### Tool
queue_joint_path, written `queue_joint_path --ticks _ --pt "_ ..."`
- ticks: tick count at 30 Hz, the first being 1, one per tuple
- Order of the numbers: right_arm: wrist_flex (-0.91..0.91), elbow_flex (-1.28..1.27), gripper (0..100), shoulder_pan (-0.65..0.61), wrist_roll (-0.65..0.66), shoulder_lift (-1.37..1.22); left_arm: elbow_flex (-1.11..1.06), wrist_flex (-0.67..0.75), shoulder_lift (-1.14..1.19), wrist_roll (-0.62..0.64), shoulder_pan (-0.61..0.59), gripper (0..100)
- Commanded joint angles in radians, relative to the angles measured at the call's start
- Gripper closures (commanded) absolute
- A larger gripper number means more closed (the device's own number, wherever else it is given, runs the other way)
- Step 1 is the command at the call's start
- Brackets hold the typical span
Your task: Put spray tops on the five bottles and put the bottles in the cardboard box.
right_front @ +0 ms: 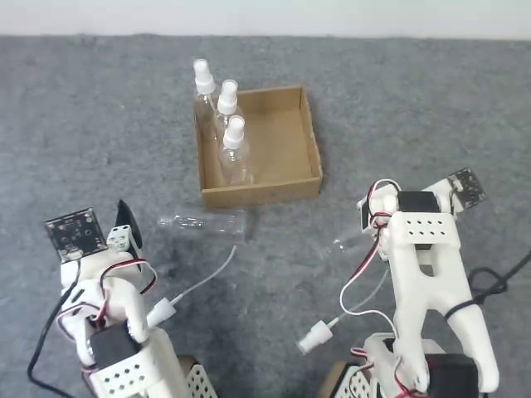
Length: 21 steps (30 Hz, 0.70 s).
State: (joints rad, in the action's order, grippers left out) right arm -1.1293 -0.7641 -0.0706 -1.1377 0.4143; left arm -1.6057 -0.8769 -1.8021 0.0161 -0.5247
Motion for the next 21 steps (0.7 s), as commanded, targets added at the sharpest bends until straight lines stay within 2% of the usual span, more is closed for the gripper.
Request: queue_joint_path --ticks 1,11,16,21 --pt "0.004 0.089 80.8 -0.004 0.137 0.064 0.002 0.034 0.002 0.005 0.002 81" --pt "0.004 0.089 82.4 -0.008 0.351 0.064 0.002 0.034 0.002 0.005 0.002 81" --pt "0.004 0.137 99.7 -0.001 0.486 0.064 0.002 0.034 0.002 0.005 0.002 81" --pt "0.004 0.178 96.9 -0.008 0.532 0.064 0.002 0.034 0.002 0.005 0.002 81"
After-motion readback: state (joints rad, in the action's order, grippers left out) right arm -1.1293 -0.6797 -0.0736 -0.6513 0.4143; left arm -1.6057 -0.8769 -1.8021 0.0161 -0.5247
